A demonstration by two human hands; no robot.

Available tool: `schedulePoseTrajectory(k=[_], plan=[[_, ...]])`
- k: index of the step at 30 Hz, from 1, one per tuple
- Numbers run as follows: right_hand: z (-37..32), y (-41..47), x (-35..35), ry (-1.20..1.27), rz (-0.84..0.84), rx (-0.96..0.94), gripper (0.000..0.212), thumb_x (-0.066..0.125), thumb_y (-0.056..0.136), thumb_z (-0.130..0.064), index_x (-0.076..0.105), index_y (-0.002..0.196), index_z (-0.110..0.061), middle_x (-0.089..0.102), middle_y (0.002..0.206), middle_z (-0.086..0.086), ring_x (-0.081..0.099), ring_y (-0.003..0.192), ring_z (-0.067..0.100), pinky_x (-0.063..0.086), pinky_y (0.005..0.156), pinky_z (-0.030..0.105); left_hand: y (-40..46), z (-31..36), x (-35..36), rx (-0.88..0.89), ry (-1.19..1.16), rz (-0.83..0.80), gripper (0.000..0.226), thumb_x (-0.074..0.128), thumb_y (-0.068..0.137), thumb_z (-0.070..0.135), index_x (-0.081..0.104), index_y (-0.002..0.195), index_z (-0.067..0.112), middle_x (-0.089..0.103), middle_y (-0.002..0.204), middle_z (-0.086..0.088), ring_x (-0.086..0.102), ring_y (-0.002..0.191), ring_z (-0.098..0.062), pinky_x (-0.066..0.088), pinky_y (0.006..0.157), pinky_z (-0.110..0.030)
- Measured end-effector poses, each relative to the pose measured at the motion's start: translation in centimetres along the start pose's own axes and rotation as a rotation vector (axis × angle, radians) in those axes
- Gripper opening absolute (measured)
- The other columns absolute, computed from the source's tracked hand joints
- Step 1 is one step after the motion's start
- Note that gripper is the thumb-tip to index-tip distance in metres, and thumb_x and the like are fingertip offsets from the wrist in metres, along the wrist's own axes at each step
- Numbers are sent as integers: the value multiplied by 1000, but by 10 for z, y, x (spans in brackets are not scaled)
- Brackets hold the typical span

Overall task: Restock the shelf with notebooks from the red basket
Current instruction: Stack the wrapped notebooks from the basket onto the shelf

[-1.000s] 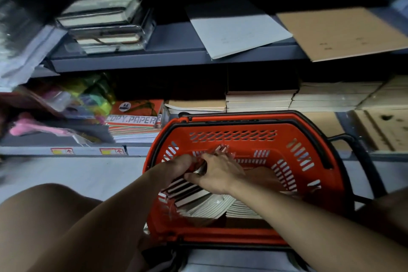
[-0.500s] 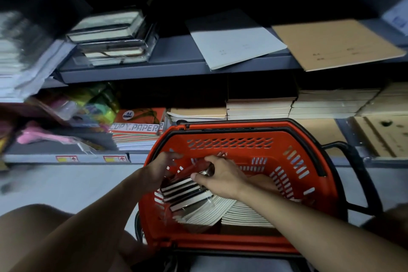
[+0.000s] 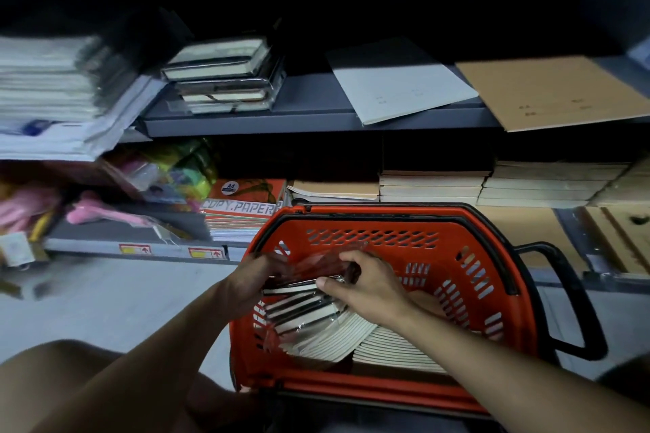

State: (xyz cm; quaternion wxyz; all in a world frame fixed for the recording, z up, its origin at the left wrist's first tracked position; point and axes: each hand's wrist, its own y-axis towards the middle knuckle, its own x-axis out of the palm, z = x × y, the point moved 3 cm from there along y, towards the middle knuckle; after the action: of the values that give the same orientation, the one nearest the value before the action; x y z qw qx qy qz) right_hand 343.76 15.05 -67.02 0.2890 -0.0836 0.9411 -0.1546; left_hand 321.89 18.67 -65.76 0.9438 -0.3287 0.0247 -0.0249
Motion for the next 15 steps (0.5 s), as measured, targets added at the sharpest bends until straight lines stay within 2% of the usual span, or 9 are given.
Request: schedulePoseTrajectory(k=[2,4,6,9,13,15], plan=[[-8,-7,-8,-20,38,-36,84,76,70,-79,61,138,-31,61,127,-9,58,119,12,50,101,32,2,-4,-4,41,-25,1,45,77,65,-2,68,109,-9,70,106,-27,71,100,-40,58,88,-49],[-13,-14,-16,-30,70,-67,81,77,73,-75,62,138,-30,56,129,-9,55,122,12,47,99,29,1,-6,-5,53,-40,-28,61,82,60,0,65,117,-10,69,117,-28,68,111,-44,55,98,-53],[-17,-21,-21,-38,86,-90,78,78,74,-74,62,138,-30,56,129,-10,56,122,12,47,99,28,-2,-4,-8,56,-86,-19,66,84,56,0,64,118,-9,68,114,-25,67,111,-43,55,94,-50],[-24,-33,-27,-48,106,-138,78,78,75,-71,61,140,-30,55,133,-11,54,127,12,46,106,29,-18,7,-7,53,-146,-28,80,88,50,-1,63,126,-6,67,126,-30,65,117,-45,57,92,-50],[-36,-50,-35,-62,98,-209,87,76,75,-74,54,148,-32,44,153,-11,44,140,11,41,112,30,-53,25,-5,67,-157,5,53,74,67,-18,69,115,3,72,113,-27,69,108,-46,59,77,-47],[-42,-58,-40,-73,89,-238,92,76,73,-76,51,151,-34,38,159,-11,39,146,11,37,116,31,-66,31,-5,94,-161,-4,47,67,75,-21,68,116,2,70,114,-31,69,106,-45,59,77,-46]])
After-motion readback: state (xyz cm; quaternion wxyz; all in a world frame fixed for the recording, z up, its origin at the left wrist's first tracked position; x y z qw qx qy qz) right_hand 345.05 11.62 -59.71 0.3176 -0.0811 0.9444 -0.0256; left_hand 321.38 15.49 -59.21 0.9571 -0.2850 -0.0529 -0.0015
